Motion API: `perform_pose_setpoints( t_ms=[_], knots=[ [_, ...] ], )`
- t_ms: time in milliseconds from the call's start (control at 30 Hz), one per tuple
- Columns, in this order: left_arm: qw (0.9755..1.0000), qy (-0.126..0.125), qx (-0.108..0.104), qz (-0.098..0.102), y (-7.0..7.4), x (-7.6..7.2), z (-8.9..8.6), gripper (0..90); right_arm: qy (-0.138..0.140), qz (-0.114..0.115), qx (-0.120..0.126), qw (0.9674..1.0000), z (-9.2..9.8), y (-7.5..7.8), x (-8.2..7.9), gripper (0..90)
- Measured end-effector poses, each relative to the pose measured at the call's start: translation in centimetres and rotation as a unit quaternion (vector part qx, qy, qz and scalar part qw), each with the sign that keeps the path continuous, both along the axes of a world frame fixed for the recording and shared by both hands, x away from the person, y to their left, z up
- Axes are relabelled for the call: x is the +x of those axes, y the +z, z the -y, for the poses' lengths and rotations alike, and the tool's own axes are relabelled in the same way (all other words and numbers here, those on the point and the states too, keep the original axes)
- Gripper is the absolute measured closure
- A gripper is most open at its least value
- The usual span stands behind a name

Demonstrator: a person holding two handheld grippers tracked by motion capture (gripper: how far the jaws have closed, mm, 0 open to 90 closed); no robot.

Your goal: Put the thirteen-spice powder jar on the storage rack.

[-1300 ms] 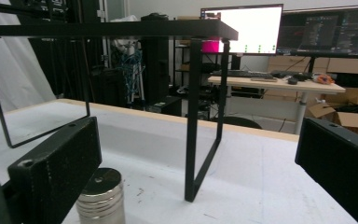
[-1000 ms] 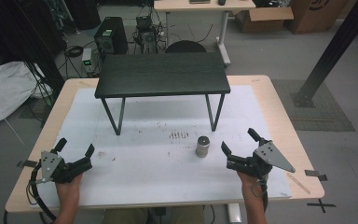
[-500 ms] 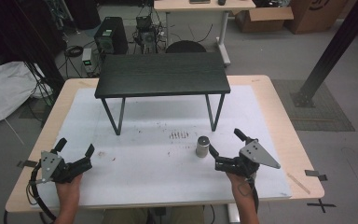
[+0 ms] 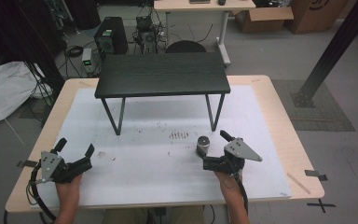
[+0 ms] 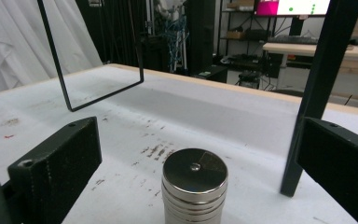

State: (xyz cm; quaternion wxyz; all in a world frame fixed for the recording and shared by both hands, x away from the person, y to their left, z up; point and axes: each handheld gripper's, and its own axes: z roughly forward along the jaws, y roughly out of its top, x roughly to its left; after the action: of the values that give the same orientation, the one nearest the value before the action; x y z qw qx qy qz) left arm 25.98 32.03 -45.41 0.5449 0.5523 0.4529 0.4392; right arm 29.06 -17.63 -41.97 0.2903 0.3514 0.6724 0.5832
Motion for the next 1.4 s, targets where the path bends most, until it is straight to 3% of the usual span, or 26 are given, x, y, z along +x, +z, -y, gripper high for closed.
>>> perform_pose_setpoints(
  t_ms=[567,1033,1400],
  knots=[
    [1.0000,0.000,0.000,0.000,0.0,0.0,0.0,0.4,-0.008,-0.047,-0.014,0.9988,-1.3,-1.9,1.4,1.3],
    [1.0000,0.000,0.000,0.000,0.0,0.0,0.0,0.4,-0.016,-0.065,-0.015,0.9976,-1.5,-2.7,1.8,3.0],
    [1.0000,0.000,-0.002,0.000,0.0,0.0,0.0,0.4,-0.016,-0.081,-0.016,0.9964,-1.5,-2.7,2.1,11.9]
  ],
)
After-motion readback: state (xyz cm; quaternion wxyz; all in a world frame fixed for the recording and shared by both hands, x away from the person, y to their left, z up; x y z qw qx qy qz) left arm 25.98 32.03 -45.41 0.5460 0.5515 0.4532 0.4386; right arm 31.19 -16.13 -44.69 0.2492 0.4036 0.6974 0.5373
